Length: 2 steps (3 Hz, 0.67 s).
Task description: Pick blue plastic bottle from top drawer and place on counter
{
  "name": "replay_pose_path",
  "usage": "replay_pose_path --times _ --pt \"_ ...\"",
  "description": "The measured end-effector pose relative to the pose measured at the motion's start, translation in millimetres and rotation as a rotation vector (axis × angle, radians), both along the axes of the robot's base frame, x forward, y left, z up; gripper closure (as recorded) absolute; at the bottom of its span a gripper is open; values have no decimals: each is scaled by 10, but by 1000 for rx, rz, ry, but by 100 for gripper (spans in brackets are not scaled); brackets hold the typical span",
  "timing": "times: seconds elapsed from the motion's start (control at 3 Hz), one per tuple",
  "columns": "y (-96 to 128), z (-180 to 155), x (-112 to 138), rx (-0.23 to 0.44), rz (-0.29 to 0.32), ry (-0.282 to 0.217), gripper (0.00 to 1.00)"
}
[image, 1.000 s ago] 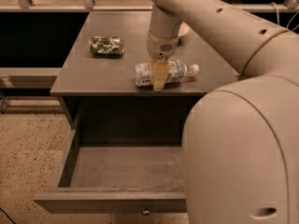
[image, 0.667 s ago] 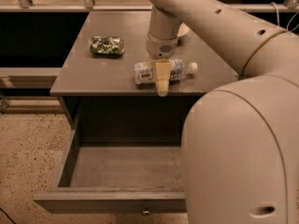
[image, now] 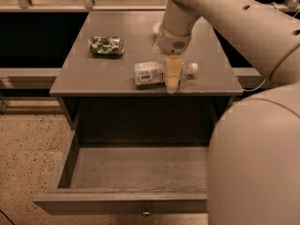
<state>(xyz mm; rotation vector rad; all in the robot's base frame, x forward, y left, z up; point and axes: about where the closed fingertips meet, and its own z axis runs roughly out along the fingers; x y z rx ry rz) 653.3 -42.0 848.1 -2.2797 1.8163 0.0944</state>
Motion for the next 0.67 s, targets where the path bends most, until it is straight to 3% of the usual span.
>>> replay_pose_path --times 0.33,0.67 --pt "-504 320 -135 63 -73 -159 0" --pt "-467 307 -135 61 -65 -150 0"
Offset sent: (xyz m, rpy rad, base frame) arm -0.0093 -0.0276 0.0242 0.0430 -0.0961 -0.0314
